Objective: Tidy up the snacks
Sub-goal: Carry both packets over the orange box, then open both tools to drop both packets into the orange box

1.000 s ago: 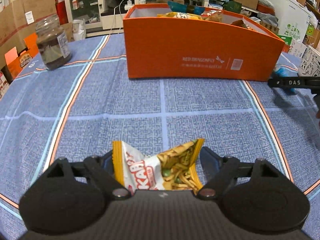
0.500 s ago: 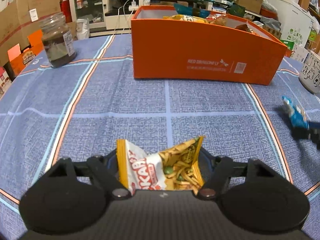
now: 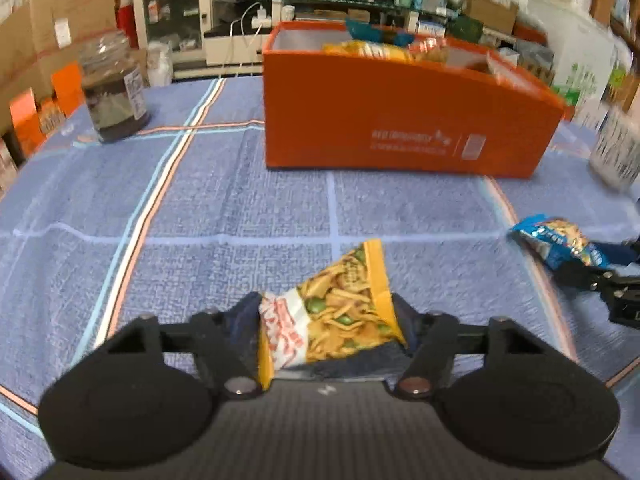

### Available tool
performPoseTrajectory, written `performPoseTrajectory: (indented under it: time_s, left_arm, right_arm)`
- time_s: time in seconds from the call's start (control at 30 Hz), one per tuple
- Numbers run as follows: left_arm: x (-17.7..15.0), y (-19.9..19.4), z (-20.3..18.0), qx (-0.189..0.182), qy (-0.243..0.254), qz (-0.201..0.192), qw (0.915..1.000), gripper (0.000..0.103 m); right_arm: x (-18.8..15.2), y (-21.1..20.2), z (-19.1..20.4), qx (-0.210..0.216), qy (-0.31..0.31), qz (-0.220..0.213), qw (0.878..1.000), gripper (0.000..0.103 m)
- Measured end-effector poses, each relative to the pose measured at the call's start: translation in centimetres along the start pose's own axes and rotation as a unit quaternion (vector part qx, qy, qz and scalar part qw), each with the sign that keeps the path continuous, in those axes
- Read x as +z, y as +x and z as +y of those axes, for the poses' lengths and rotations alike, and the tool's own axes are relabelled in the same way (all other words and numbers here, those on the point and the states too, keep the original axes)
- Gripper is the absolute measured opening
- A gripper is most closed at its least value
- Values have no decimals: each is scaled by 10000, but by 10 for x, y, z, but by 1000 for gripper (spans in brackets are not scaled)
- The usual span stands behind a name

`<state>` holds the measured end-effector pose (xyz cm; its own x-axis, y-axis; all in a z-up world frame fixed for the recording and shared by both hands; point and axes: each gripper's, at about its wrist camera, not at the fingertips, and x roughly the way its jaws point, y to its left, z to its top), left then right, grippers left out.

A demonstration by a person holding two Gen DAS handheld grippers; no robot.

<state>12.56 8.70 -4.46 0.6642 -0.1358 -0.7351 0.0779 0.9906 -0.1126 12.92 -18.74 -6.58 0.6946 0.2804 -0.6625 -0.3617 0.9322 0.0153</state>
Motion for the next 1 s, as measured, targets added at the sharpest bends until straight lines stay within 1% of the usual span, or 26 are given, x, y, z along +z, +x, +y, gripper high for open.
performPoseTrajectory:
  time_s: [0.07,0.13,0.2,0.27,0.33,0.4,0.47,0.53,0.6,0.63,0.67,0.73,0.77,0.83,0.87,0.9,0.93,1.0]
  left_arm:
    - [12,-12,11,-325,-400,-130,9986,61]
    - [34,-23,15,-462,-527,-400,9967,61]
    - [70,-27,16,-433,-567,-699,9950,61]
    - [115,-24,14,-374,-588,-957,9930,61]
    - [153,-12,9,-259,-520,-1098,9923,61]
    - [188,11,2,-30,-323,-1168,9926,61]
    - [214,42,-3,330,-96,-1126,9930,61]
    - [232,76,-2,559,-11,-975,9937,61]
    - [240,109,1,680,33,-734,9950,63]
    - [239,116,1,772,113,-783,9939,65]
    - [237,122,-1,796,241,-755,9937,65]
    - [232,124,-3,829,343,-724,9933,73]
    - [229,120,-4,858,394,-765,9926,82]
    - [225,106,-6,994,380,-901,9902,87]
    - [220,92,-5,955,314,-966,9902,92]
    - [213,77,-5,871,245,-1037,9905,93]
    - [204,58,-6,797,202,-1101,9905,93]
    - [179,15,-9,720,68,-1297,9889,93]
  right_arm:
    - [12,-16,1,160,147,-298,9993,34]
    - [33,-36,0,363,290,-700,9965,34]
    - [64,-46,-2,342,243,-1061,9935,35]
    - [97,-41,-5,179,119,-1276,9916,35]
    - [133,-22,-11,21,55,-1360,9907,35]
    - [164,8,-19,-67,93,-1310,9913,35]
    - [185,40,-26,-198,109,-1187,9927,35]
    - [200,75,-36,-295,139,-1006,9944,35]
    - [206,108,-47,-284,188,-732,9967,35]
    - [206,120,-50,-302,178,-597,9976,35]
    - [201,129,-52,-300,166,-496,9982,35]
    - [199,137,-56,-267,171,-415,9986,36]
    - [199,135,-57,-255,237,-440,9984,39]
    - [202,130,-57,-328,349,-451,9978,55]
    - [202,121,-55,-370,354,-484,9975,58]
    - [199,109,-54,-368,392,-558,9970,65]
    - [195,93,-52,-381,462,-648,9961,74]
    - [180,50,-42,-449,546,-865,9937,82]
